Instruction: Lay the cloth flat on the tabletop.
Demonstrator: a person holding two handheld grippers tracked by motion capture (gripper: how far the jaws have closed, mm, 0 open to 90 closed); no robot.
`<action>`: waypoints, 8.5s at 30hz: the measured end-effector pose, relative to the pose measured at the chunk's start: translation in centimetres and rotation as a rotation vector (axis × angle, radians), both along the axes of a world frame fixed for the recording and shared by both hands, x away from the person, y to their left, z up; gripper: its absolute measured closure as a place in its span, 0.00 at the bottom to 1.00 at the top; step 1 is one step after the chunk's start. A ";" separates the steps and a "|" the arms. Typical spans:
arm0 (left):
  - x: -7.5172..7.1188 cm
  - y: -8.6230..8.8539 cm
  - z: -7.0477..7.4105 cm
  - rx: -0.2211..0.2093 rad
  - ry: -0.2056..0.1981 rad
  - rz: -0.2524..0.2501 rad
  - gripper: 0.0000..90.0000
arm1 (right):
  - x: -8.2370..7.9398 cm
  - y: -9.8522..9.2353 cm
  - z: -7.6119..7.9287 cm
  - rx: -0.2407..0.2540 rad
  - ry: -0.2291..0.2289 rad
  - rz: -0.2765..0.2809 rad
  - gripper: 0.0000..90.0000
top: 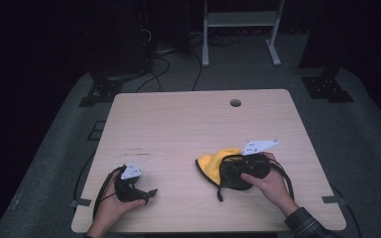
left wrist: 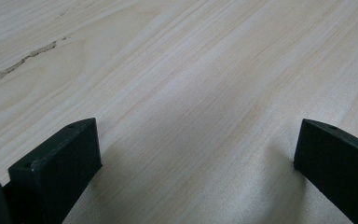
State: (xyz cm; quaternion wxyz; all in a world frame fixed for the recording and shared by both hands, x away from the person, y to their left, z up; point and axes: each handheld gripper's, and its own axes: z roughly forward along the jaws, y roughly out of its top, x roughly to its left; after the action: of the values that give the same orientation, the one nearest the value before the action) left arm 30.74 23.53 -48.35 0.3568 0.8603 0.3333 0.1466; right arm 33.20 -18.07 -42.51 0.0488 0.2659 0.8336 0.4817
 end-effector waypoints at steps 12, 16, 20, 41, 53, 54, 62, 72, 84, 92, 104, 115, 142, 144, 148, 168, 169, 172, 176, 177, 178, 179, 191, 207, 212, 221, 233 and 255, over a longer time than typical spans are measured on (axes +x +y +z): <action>0.0 0.0 0.0 -0.001 0.000 0.000 0.00 | -0.8 3.2 3.3 0.080 -0.071 0.101 0.94; 0.0 0.0 0.0 0.000 0.000 0.000 0.00 | -0.8 1.8 4.3 0.095 -0.096 0.068 0.94; 0.0 0.0 0.0 0.000 0.000 0.000 0.00 | -0.5 -0.8 4.9 0.105 -0.106 -0.007 0.94; -0.1 0.0 0.0 -0.002 -0.001 0.005 0.00 | 3.4 -11.3 -0.9 -0.167 0.008 -0.418 0.93; -0.1 0.0 0.0 -0.001 -0.001 0.007 0.00 | 1.7 -12.7 0.3 -0.100 -0.042 -0.473 0.70; -0.1 0.0 0.0 -0.002 -0.001 0.006 0.00 | 1.1 -12.6 0.4 -0.083 -0.046 -0.450 0.70; -0.1 0.0 0.0 0.001 -0.003 0.005 0.00 | -2.1 -9.0 -2.0 -0.072 0.047 -0.239 0.66; -0.1 0.0 0.0 -0.001 -0.002 0.006 0.00 | -3.2 -6.9 -4.3 -0.135 0.136 -0.146 0.62; -0.1 0.0 0.0 -0.001 -0.001 0.007 0.00 | -1.7 -4.3 -1.1 -0.081 0.080 -0.068 0.95; -0.1 0.0 0.0 -0.004 -0.002 0.008 0.00 | 1.7 -1.1 2.6 0.003 -0.003 -0.056 0.96; -0.1 0.0 0.0 -0.005 -0.004 0.008 0.00 | 5.7 6.7 5.8 0.066 -0.050 0.051 0.96; -0.1 0.0 0.0 -0.006 -0.003 0.009 0.00 | 3.6 14.8 4.6 0.058 -0.021 0.259 0.95; 2.4 -3.6 5.4 -0.159 -0.122 -0.036 0.43 | 4.2 -2.6 1.6 0.020 0.010 -0.082 0.64; 3.1 -4.7 5.9 -0.167 -0.126 -0.056 0.46 | 4.0 -3.7 1.0 0.000 0.016 -0.109 0.63; 4.8 -7.3 6.6 -0.170 -0.131 -0.094 0.49 | 3.6 -6.1 0.1 -0.035 0.017 -0.171 0.62; 9.8 -20.9 4.7 -0.157 -0.045 -0.316 0.46 | 2.5 -8.5 -2.8 -0.129 0.049 -0.229 0.59; 9.7 -21.5 4.6 -0.158 -0.039 -0.325 0.46 | 2.4 -8.5 -2.9 -0.133 0.053 -0.228 0.59; 9.5 -22.7 4.1 -0.153 -0.022 -0.345 0.46 | 2.4 -8.5 -3.1 -0.137 0.060 -0.227 0.60; 9.4 -24.0 3.1 -0.126 0.010 -0.354 0.45 | 2.5 -8.5 -3.3 -0.143 0.057 -0.223 0.59; 9.4 -24.2 2.7 -0.109 0.011 -0.352 0.45 | 2.5 -8.5 -3.3 -0.145 0.056 -0.222 0.60; 9.4 -24.3 2.5 -0.089 0.013 -0.351 0.46 | 2.5 -8.5 -3.3 -0.147 0.058 -0.222 0.60; 9.4 -24.3 2.2 -0.074 0.020 -0.358 0.50 | 2.5 -8.6 -3.4 -0.149 0.058 -0.223 0.60; 10.3 -20.5 3.7 -0.121 0.040 -0.218 0.95 | 2.8 -10.3 -3.5 -0.170 0.069 -0.289 0.61; 12.9 -11.0 6.0 -0.187 -0.055 0.086 0.95 | 2.9 -9.6 -4.0 -0.228 0.057 -0.276 0.62; 12.8 -10.4 6.8 -0.221 -0.072 0.082 0.95 | 4.1 -10.4 -2.7 -0.115 0.043 -0.338 0.59; 12.4 -11.0 7.5 -0.232 -0.088 0.059 0.95 | 8.7 -8.9 -3.8 -0.044 0.145 -0.386 0.66; 12.4 -8.5 8.5 -0.275 -0.118 0.118 0.95 | 3.6 -11.0 -1.8 -0.111 0.087 -0.290 0.96; 12.5 -9.1 5.8 -0.214 -0.029 0.103 0.95 | 4.4 -11.3 -1.1 -0.102 0.038 -0.330 0.68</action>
State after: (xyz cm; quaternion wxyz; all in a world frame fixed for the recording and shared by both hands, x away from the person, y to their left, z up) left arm 43.20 14.42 -42.59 0.4434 0.7969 0.3855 0.1405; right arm 37.58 -29.40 -43.61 0.1248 0.4054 0.8028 0.4190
